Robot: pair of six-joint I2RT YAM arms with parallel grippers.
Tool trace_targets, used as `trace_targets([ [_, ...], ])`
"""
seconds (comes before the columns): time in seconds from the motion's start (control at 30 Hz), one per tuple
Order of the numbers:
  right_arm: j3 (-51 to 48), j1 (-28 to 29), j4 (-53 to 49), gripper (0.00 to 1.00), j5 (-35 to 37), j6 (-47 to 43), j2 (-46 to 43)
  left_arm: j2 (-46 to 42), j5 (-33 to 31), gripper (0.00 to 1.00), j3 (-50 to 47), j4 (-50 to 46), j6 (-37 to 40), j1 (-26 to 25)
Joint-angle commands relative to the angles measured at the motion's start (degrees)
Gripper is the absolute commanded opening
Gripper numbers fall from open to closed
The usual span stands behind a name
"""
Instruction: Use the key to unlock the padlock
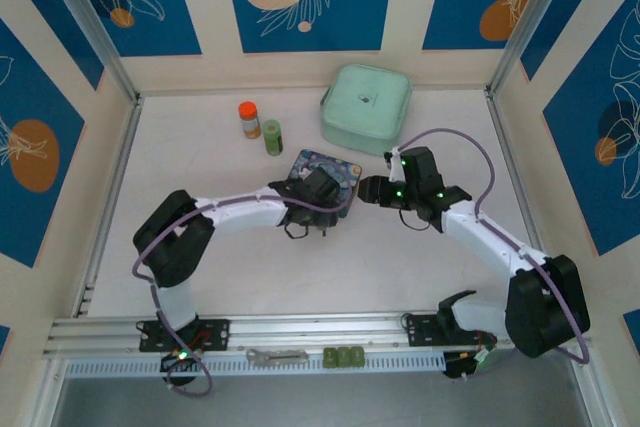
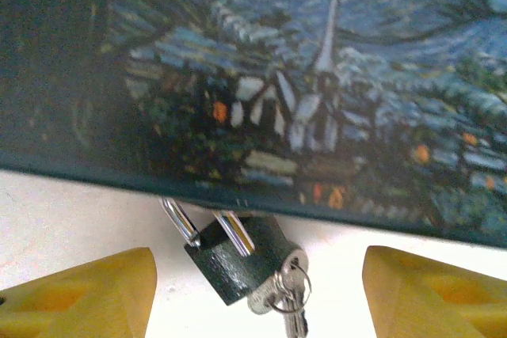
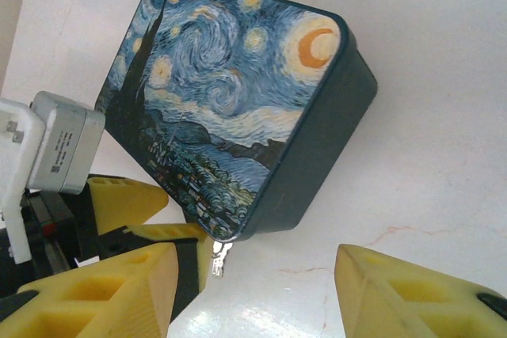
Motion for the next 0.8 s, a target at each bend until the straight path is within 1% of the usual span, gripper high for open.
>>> trace_targets([
  [0.0, -2.1, -1.2, 3.0, 0.55, -2.1, 1.4, -1.8, 3.0, -3.5, 0.66, 3.6, -4.0, 1.5, -0.6],
  [0.07, -2.8, -1.7, 3.3, 0.55, -2.7, 1.5, -2.4, 4.7, -3.9, 0.64, 5.0, -4.4, 1.4, -1.0],
  [0.1, -3.1, -1.9, 3.3, 0.55, -2.7, 1.4, -2.6, 5.7, -4.1, 0.61, 5.6, -4.5, 1.4, -1.1],
  [0.17, -3.7, -2.2, 3.6, 0.55, -2.8, 1.5, -3.3, 7.0, -5.1, 0.58, 6.1, -4.8, 1.0, -1.1],
  [0.4, -6.1, -2.4, 6.1, 0.55, -4.0, 3.3, -4.7, 8.2, -7.8, 0.58, 7.2, -7.1, 2.1, -1.0],
  [0.5, -6.1, -2.4, 6.8, 0.55, -4.6, 3.6, -4.3, 7.9, -7.8, 0.46, 7.0, -7.9, 2.9, -0.9],
  [0.6, -5.7, -2.4, 6.9, 0.55, -5.1, 3.6, -3.9, 6.4, -6.8, 0.46, 5.4, -7.3, 3.1, -0.9],
  [0.77, -4.5, -2.3, 6.9, 0.55, -5.9, 3.7, -2.8, 3.0, -6.6, 0.49, 1.6, -6.9, 2.9, -0.6],
])
